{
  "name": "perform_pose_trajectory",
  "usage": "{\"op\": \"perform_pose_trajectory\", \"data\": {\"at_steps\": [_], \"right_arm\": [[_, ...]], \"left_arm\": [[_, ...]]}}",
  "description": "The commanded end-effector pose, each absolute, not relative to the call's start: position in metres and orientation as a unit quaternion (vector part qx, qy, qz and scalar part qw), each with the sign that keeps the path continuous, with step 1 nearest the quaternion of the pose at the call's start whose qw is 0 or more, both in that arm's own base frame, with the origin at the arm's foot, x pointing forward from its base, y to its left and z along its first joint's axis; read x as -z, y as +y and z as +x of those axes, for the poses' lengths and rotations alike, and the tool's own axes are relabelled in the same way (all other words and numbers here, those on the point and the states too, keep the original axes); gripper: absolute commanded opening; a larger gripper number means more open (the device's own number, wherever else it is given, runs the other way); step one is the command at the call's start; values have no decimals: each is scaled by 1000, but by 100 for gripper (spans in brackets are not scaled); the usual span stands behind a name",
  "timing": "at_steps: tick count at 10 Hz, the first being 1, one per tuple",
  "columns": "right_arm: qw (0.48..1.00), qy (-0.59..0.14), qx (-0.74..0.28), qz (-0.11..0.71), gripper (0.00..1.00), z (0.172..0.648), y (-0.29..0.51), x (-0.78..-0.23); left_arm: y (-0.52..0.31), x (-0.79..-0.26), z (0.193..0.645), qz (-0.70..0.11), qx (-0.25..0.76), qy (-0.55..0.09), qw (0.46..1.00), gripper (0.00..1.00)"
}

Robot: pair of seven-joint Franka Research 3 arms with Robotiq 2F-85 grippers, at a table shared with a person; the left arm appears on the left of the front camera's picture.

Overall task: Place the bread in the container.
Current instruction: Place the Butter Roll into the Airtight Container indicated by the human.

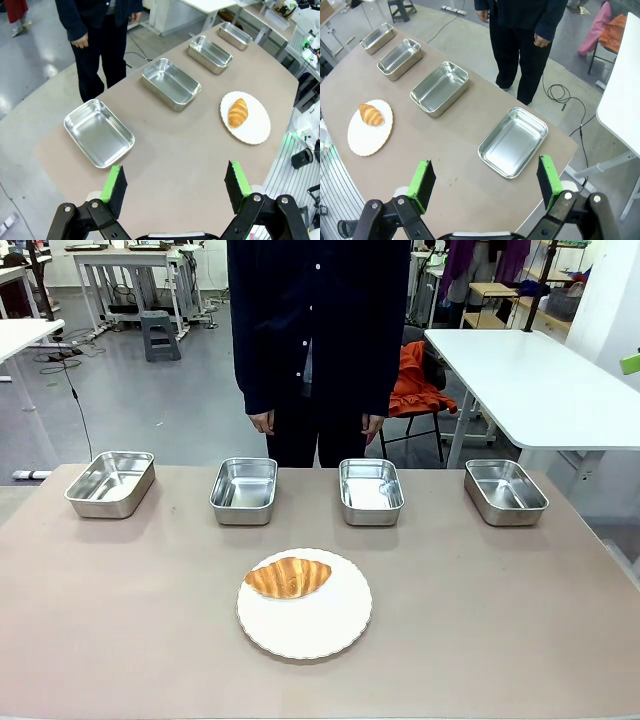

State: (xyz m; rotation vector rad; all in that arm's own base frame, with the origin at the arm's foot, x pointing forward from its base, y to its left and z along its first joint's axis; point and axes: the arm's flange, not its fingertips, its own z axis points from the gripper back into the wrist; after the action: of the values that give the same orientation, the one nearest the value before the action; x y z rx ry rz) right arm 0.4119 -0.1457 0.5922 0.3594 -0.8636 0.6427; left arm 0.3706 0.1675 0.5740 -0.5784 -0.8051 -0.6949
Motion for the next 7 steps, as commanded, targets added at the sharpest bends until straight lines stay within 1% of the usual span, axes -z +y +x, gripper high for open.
{"op": "perform_pose_trajectory", "data": {"at_steps": [1,7], "right_arm": [[841,-411,-307,171,100,412,-146,-593],[841,-411,-307,171,100,412,-146,-593]], "left_arm": [[169,-574,369,-271,333,-381,819,100],[169,-574,369,-271,333,-381,819,100]]}}
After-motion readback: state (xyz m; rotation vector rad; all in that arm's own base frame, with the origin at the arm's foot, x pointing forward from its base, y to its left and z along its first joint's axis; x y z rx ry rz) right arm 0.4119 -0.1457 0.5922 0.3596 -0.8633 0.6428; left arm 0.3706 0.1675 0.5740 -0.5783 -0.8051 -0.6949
